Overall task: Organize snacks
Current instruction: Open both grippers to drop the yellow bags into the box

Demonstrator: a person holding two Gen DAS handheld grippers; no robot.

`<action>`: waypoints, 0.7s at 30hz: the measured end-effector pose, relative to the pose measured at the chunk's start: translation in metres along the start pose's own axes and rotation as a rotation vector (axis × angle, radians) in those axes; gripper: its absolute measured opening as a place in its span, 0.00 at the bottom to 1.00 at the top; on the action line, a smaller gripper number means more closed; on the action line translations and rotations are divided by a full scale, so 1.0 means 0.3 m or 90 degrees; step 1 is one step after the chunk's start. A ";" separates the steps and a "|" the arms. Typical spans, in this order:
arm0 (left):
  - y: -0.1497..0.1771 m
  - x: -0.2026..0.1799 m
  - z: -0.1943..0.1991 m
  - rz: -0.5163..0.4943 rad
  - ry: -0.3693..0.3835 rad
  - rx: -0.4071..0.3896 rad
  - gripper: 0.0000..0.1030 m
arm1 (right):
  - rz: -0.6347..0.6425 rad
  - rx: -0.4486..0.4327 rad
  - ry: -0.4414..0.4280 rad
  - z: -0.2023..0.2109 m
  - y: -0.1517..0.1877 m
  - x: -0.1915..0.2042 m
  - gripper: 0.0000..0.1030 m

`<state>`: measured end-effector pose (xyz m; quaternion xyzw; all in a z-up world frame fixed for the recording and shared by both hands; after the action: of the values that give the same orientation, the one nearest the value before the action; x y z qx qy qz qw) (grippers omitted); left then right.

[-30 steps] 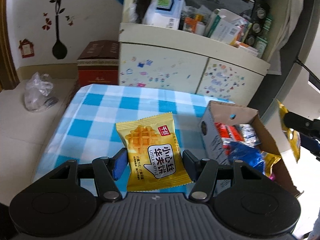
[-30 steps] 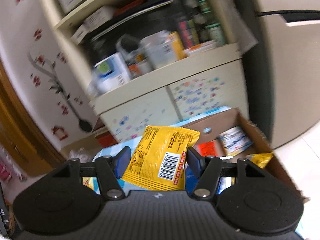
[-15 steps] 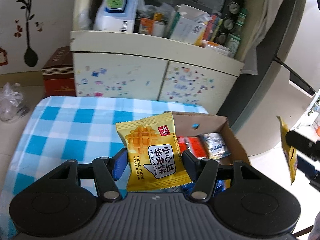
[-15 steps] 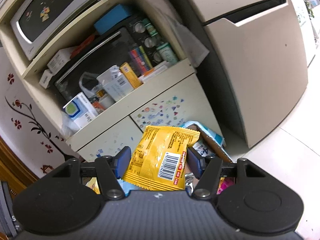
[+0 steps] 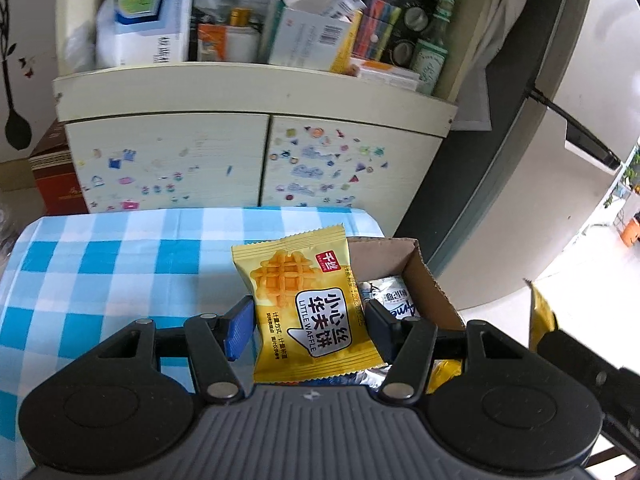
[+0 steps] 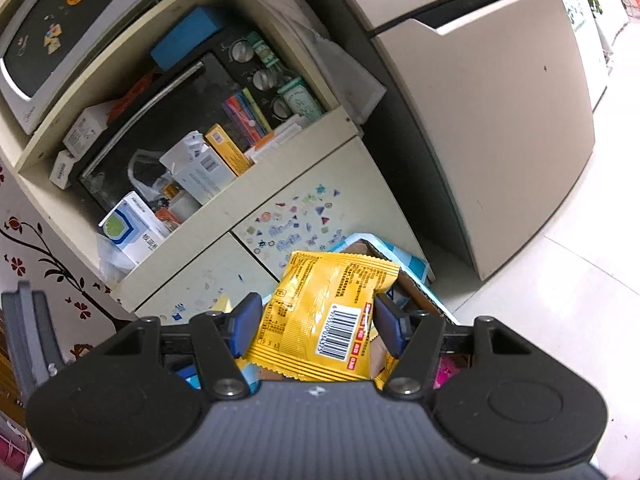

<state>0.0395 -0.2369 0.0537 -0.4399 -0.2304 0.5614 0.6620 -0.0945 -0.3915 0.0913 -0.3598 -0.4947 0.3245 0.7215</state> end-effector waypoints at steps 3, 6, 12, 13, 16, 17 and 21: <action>-0.003 -0.021 -0.026 -0.011 0.003 0.007 0.63 | -0.005 0.010 0.005 -0.012 0.007 -0.004 0.60; -0.010 -0.038 -0.047 -0.023 0.006 0.016 0.64 | -0.017 0.024 0.013 -0.027 0.014 -0.013 0.63; -0.035 -0.070 -0.038 -0.083 -0.026 -0.003 0.94 | -0.037 0.026 0.027 -0.032 0.018 -0.024 0.79; -0.038 -0.074 -0.033 -0.093 -0.026 -0.008 0.94 | -0.039 0.023 0.029 -0.029 0.017 -0.025 0.79; -0.034 -0.080 -0.017 -0.128 -0.047 -0.004 1.00 | -0.043 0.020 0.034 -0.026 0.015 -0.030 0.79; -0.031 -0.079 -0.012 -0.135 -0.056 -0.002 1.00 | -0.042 0.022 0.037 -0.026 0.015 -0.031 0.80; -0.016 -0.065 0.015 -0.148 -0.067 0.007 1.00 | -0.027 0.027 0.049 -0.029 0.020 -0.028 0.83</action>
<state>0.0333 -0.2536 0.0637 -0.3765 -0.3112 0.5047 0.7118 -0.0894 -0.3969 0.0799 -0.3461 -0.4668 0.3057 0.7542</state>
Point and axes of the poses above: each gripper's, at about its wrist camera, not at the fingertips, and z roughly against the way its jaws point, x to its left, y to its underside, the point moved 2 cm from there along -z, roughly the way its jaws point, and after that the axes turned 15 degrees about -x, right-handed, at the moved point
